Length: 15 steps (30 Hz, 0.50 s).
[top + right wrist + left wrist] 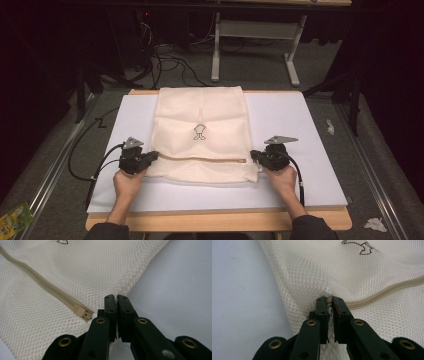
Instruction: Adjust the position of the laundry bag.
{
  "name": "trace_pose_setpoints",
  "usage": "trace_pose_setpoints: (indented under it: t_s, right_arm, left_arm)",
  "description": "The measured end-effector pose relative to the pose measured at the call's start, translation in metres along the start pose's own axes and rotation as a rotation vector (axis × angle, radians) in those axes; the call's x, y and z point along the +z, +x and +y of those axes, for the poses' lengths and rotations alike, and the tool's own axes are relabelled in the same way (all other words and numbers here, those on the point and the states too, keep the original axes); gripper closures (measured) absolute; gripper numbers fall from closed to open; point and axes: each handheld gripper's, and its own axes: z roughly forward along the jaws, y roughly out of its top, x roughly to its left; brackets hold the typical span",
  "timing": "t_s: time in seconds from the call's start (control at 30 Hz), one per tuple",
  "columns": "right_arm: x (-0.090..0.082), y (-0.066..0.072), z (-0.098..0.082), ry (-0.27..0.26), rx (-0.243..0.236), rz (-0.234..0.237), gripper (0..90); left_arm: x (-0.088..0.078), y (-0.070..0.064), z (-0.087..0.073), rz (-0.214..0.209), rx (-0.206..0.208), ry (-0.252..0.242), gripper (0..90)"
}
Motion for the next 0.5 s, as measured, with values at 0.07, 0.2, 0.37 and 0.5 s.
trace_pose_setpoints:
  t_s: [0.07,0.2,0.37,0.5]
  right_arm:
    - [-0.001,0.000,0.000,0.004,0.004,-0.002,88.0]
    - [-0.003,-0.003,-0.002,0.007,0.004,-0.006,88.0]
    - [-0.006,-0.005,-0.004,0.000,0.007,-0.007,88.1]
    - [-0.010,-0.008,-0.006,0.005,0.014,-0.011,88.0]
  left_arm:
    - [0.001,-0.002,0.000,-0.002,0.003,0.000,84.2]
    - [0.002,-0.005,-0.001,-0.010,0.006,-0.002,84.2]
    - [0.003,-0.008,-0.002,-0.018,0.011,0.004,84.2]
    - [0.003,-0.013,-0.003,-0.025,0.016,0.001,84.2]
